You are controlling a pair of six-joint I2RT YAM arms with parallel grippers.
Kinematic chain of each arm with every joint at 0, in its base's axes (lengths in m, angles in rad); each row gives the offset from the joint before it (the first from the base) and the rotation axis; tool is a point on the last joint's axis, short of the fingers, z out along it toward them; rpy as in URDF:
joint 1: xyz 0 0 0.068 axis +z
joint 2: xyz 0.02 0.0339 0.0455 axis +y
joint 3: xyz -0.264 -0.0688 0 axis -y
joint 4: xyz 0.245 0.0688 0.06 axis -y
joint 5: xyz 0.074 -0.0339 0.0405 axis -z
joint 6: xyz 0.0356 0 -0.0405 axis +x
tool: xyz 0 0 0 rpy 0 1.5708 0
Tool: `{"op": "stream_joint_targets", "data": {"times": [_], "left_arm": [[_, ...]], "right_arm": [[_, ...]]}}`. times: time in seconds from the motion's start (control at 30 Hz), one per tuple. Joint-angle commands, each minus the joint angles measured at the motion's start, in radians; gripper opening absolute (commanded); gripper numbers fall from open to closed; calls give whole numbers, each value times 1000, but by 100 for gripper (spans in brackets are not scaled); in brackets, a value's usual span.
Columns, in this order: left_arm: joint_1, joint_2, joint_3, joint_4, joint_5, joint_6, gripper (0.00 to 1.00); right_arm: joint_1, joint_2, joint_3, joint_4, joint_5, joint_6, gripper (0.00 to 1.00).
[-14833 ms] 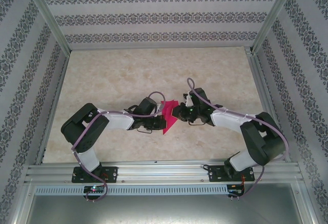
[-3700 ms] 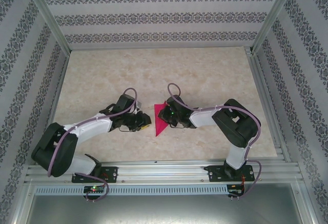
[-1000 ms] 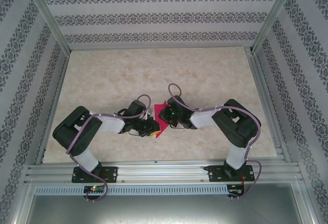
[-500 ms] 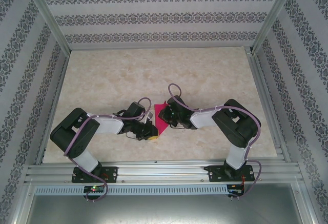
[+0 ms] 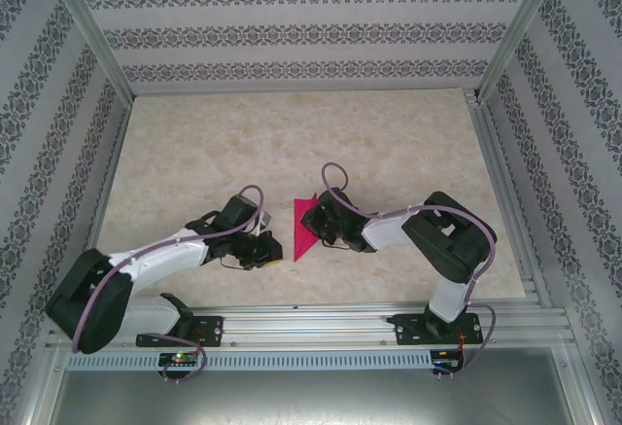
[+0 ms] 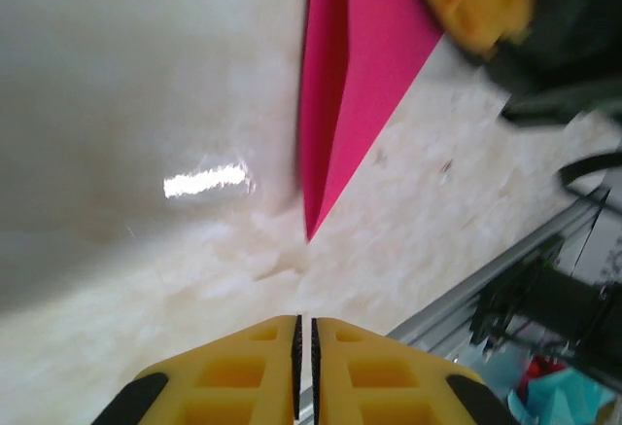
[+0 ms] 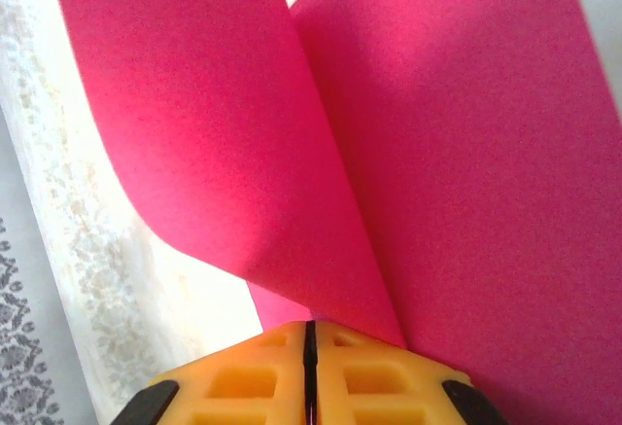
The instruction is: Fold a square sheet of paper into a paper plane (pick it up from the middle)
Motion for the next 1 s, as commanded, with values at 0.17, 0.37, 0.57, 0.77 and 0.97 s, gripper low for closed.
{"op": "stream_joint_targets", "data": {"times": [0.17, 0.37, 0.57, 0.77, 0.97], "left_arm": [[25, 120, 78, 200, 4, -101, 18], [20, 269, 142, 313, 35, -142, 18], [8, 380, 198, 279, 55, -128, 17], [-4, 424, 202, 214, 18, -102, 13], [-4, 428, 146, 250, -2, -115, 11]], "right_arm": [[58, 34, -69, -153, 69, 86, 12], [58, 54, -51, -141, 53, 80, 12], [56, 73, -37, -136, 37, 76, 12], [54, 71, -30, -136, 27, 67, 12], [46, 67, -31, -137, 23, 60, 12]]}}
